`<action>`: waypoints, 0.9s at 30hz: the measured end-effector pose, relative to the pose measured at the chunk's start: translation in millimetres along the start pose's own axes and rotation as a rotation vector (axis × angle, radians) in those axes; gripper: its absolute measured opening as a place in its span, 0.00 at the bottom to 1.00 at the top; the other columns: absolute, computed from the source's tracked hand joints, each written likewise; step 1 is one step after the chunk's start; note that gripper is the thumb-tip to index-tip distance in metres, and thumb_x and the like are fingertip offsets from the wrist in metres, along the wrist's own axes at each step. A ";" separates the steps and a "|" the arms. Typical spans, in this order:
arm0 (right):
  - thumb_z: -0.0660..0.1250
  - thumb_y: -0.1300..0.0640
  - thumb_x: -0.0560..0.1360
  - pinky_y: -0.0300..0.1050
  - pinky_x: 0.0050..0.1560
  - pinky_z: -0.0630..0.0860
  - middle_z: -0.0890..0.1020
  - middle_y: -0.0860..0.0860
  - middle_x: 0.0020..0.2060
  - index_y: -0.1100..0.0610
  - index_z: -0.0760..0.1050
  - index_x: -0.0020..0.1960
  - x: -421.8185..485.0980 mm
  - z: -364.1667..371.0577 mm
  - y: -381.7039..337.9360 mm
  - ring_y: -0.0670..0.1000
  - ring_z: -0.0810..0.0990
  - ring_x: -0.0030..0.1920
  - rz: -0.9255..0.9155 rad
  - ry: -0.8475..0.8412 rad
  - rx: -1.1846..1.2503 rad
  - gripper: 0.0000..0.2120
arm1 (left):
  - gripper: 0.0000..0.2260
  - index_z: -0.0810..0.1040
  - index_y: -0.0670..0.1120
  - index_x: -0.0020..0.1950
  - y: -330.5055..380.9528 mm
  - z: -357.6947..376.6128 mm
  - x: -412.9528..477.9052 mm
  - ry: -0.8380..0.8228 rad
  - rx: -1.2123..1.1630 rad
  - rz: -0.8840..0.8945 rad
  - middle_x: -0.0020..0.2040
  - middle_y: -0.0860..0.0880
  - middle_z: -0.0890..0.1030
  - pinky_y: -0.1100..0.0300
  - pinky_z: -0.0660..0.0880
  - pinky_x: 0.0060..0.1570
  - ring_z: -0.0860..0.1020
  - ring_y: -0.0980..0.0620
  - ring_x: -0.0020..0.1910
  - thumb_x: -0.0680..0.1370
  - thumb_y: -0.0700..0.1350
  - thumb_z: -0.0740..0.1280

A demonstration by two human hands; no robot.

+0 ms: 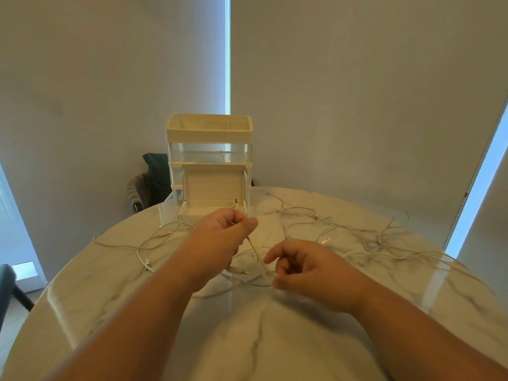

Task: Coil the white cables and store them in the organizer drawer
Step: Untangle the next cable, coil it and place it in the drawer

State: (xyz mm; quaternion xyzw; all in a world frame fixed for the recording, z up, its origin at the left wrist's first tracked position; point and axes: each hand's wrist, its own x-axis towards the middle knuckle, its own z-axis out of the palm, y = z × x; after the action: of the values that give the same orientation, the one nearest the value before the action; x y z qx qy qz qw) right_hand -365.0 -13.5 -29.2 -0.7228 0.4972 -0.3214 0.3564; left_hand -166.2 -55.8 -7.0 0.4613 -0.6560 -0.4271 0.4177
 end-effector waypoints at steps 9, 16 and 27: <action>0.73 0.51 0.74 0.41 0.40 0.74 0.80 0.44 0.34 0.46 0.80 0.42 10.7 -8.3 7.1 0.41 0.76 0.34 -0.056 0.419 -0.220 0.03 | 0.18 0.78 0.48 0.37 11.5 -10.2 -8.0 -0.072 0.376 0.040 0.30 0.54 0.76 0.61 0.71 0.36 0.74 0.56 0.31 0.78 0.59 0.64; 0.71 0.38 0.71 0.39 0.43 0.69 0.79 0.40 0.45 0.42 0.80 0.43 12.5 -15.4 16.0 0.38 0.75 0.43 0.134 0.385 -0.425 0.09 | 0.15 0.74 0.44 0.40 16.8 -14.6 -8.5 -0.289 -0.332 -0.032 0.28 0.49 0.66 0.61 0.60 0.25 0.61 0.53 0.25 0.83 0.46 0.55; 0.68 0.35 0.72 0.43 0.48 0.74 0.76 0.49 0.52 0.48 0.68 0.69 8.7 -20.6 2.5 0.47 0.76 0.50 0.306 0.516 -0.398 0.30 | 0.15 0.79 0.41 0.49 14.4 -5.7 -7.4 -0.166 -0.422 0.009 0.28 0.51 0.65 0.63 0.61 0.23 0.60 0.55 0.25 0.84 0.46 0.56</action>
State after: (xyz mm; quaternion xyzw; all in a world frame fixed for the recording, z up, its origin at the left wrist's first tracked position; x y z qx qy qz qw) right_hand -380.6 -26.4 -19.2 -0.5905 0.7260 -0.3330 0.1153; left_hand -162.7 -46.7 7.2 0.3241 -0.5863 -0.5893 0.4516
